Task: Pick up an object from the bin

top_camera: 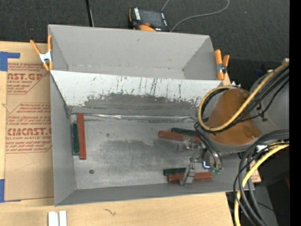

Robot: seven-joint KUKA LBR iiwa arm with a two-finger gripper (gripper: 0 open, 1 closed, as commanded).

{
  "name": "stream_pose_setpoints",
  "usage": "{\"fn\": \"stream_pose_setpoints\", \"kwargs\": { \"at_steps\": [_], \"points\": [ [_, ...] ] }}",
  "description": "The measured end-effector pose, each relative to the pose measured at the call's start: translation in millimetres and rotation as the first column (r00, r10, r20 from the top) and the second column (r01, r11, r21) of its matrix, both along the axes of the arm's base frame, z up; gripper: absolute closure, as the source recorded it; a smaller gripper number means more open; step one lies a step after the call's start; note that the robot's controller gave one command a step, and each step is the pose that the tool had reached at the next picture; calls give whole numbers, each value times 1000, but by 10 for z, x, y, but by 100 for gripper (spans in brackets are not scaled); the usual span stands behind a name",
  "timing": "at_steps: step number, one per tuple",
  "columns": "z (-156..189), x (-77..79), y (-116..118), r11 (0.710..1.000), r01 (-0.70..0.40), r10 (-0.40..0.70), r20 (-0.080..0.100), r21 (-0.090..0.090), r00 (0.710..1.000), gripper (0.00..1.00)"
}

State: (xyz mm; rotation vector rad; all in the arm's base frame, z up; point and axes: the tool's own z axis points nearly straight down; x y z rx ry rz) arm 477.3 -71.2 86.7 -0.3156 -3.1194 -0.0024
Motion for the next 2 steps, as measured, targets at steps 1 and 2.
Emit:
{"fn": "stream_pose_setpoints", "kwargs": {
  "at_steps": [1, 2],
  "points": [
    [-173, 34, -138, 986, 165, -165, 3, 0, 986, 0],
    [-168, 65, -25, 967, 255, -255, 6, -1, 967, 0]
  ]
}}
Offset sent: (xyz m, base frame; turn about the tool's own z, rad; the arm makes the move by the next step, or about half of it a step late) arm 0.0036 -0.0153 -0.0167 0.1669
